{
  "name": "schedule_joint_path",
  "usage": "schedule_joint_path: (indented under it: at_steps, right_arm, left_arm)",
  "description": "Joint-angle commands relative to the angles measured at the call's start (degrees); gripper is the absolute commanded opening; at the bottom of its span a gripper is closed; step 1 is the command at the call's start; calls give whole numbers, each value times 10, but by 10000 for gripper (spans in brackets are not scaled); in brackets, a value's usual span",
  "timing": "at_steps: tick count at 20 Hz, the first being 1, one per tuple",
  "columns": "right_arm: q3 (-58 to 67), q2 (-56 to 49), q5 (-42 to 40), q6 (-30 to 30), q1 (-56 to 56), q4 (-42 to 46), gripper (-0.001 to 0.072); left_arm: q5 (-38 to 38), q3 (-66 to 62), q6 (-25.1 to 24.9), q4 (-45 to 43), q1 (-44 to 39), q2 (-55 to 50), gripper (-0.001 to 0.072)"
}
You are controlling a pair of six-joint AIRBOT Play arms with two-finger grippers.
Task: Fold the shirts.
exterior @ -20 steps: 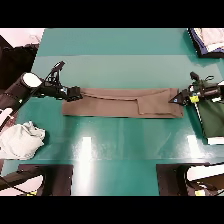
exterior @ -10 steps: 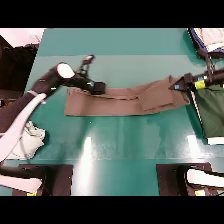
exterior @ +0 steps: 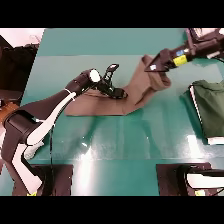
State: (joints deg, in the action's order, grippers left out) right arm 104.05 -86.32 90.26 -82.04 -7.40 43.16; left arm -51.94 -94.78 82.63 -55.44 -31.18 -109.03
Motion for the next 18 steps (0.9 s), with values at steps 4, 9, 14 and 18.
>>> schedule_joint_path:
  at_steps: [4,9,14,18]
  right_arm:
    - [136,-91,6,-41,-87,0,15]
    - [132,-102,-31,-39,-112,-1,15]
    - [94,-103,-84,-15,-142,-1,15]
    - [77,-111,-158,7,-180,-1,15]
  left_arm:
    - [-5,-7,-1,-15,-3,-7,22]
    - [-53,-8,-4,-30,43,14,22]
    - [-94,-8,-32,-77,145,116,22]
    - [-161,-8,-68,-100,242,209,23]
